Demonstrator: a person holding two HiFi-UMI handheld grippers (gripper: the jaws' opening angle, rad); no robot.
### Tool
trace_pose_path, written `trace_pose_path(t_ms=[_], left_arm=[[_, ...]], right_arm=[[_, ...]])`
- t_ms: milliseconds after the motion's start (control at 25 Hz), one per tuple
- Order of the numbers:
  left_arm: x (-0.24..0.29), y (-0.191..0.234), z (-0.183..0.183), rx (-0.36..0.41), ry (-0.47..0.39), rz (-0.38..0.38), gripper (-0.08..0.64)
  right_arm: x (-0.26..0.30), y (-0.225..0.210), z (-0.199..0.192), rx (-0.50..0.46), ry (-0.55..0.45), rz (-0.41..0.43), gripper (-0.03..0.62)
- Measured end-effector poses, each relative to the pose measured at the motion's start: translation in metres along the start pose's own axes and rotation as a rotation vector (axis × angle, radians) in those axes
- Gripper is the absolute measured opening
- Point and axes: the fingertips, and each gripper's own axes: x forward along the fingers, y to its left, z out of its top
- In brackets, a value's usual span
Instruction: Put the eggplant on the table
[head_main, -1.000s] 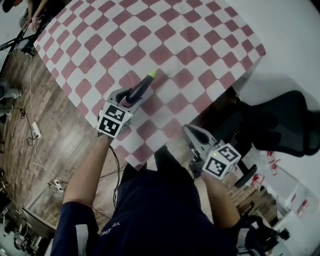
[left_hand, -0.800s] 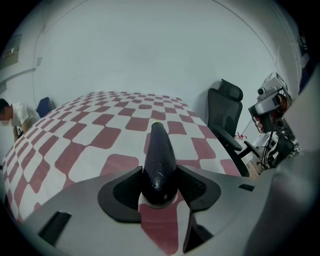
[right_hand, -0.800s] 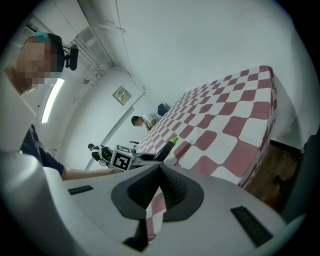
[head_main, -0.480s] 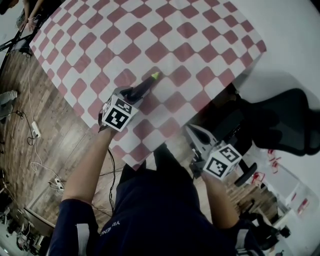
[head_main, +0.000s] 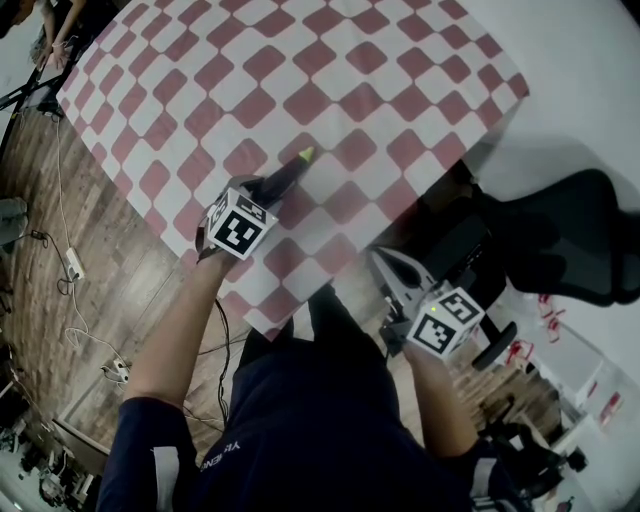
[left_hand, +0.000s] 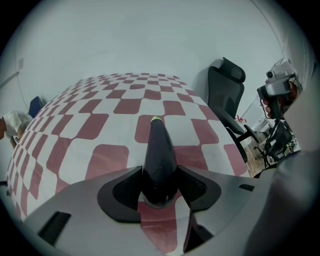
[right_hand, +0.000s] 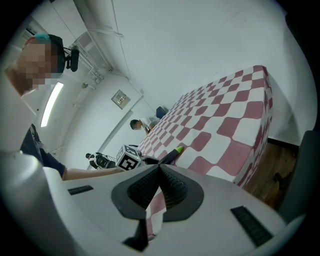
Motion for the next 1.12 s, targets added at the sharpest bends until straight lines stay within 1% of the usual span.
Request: trace_pose_path(t_ms=[240, 520, 760, 960, 1040, 1120], left_arm=[[-0.002, -0.006, -0.002, 0.011, -0.006, -0.02, 0.262], [-0.03, -0.005, -0.001, 0.004, -0.071, 0.004, 0.273], [-0.08, -0.013, 0.003, -0.041, -0.2, 0.01, 0.273], [-0.131, -0.028, 0.0, -0.066, -0.311, 0.011, 0.267], [-0.153, -0.033, 0.001, -0.075, -0.365, 0.01, 0.251], [-0.174, -0.038, 0.002, -0.075, -0.419, 0.011, 0.216]], right_arm=[[-0.003, 0.003, 0.003, -0.007, -0.013, -0.005, 0.015], [-0.003, 0.017, 0.008, -0.032, -0.029, 0.002, 0.015], [0.001, 0.043, 0.019, -0.078, -0.062, 0.027, 0.015], [0.003, 0.072, 0.025, -0.129, -0.079, 0.051, 0.015], [0.002, 0.082, 0.028, -0.155, -0.089, 0.056, 0.015], [0.001, 0.094, 0.03, -0.184, -0.096, 0.061, 0.015]])
